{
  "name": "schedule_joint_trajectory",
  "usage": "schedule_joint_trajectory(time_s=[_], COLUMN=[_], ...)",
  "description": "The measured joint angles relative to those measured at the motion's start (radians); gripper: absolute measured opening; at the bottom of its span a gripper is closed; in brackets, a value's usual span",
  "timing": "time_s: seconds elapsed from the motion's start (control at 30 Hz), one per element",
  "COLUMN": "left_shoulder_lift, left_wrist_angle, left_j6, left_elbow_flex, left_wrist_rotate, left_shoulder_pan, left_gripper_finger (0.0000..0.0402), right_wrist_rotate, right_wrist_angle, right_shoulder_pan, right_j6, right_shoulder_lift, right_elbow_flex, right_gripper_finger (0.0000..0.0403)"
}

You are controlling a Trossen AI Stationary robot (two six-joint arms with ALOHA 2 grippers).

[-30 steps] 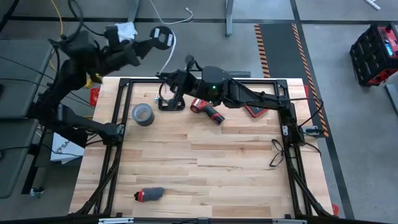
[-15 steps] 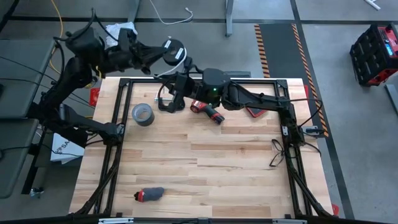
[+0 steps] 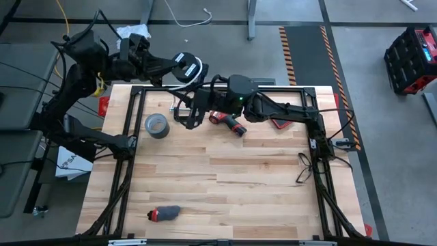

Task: Coil cords
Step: Coil the white cable wire into the black spool

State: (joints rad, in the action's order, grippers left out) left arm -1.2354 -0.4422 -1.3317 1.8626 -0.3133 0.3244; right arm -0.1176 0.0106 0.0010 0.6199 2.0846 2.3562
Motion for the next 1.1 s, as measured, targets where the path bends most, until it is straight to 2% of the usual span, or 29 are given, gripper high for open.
schedule_joint_trajectory(time_s=[0.3, 0.4, 0.57, 0.8, 0.93, 1.1], left_shoulder_lift=[0.009, 0.009, 0.009, 0.005, 0.022, 0.061], left_wrist_angle=[-0.001, -0.002, -0.002, -0.007, -0.054, -0.244], left_j6=[-0.033, -0.027, -0.019, -0.021, 0.064, 0.277], left_elbow_flex=[0.0, 0.0, 0.0, 0.0, -0.001, -0.001], left_wrist_rotate=[-0.207, -0.237, -0.308, -0.511, -0.534, -0.498], left_shoulder_pan=[0.0, 0.0, 0.0, 0.0, 0.003, 0.054], left_gripper_finger=[0.0, 0.0, 0.0, 0.0, 0.0, 0.0], right_wrist_rotate=[0.075, 0.117, 0.128, 0.126, 0.117, 0.101], right_wrist_angle=[0.088, 0.102, 0.109, 0.127, 0.113, 0.073], right_shoulder_pan=[-0.023, -0.027, -0.028, -0.058, -0.087, -0.117], right_j6=[0.0, -0.012, -0.01, -0.009, -0.017, -0.017], right_shoulder_lift=[0.0, 0.0, 0.0, -0.001, -0.001, -0.001], right_elbow_flex=[0.0, 0.0, 0.0, 0.0, 0.0, 0.0], right_gripper_finger=[0.0, 0.0, 0.0, 0.0, 0.0, 0.0])
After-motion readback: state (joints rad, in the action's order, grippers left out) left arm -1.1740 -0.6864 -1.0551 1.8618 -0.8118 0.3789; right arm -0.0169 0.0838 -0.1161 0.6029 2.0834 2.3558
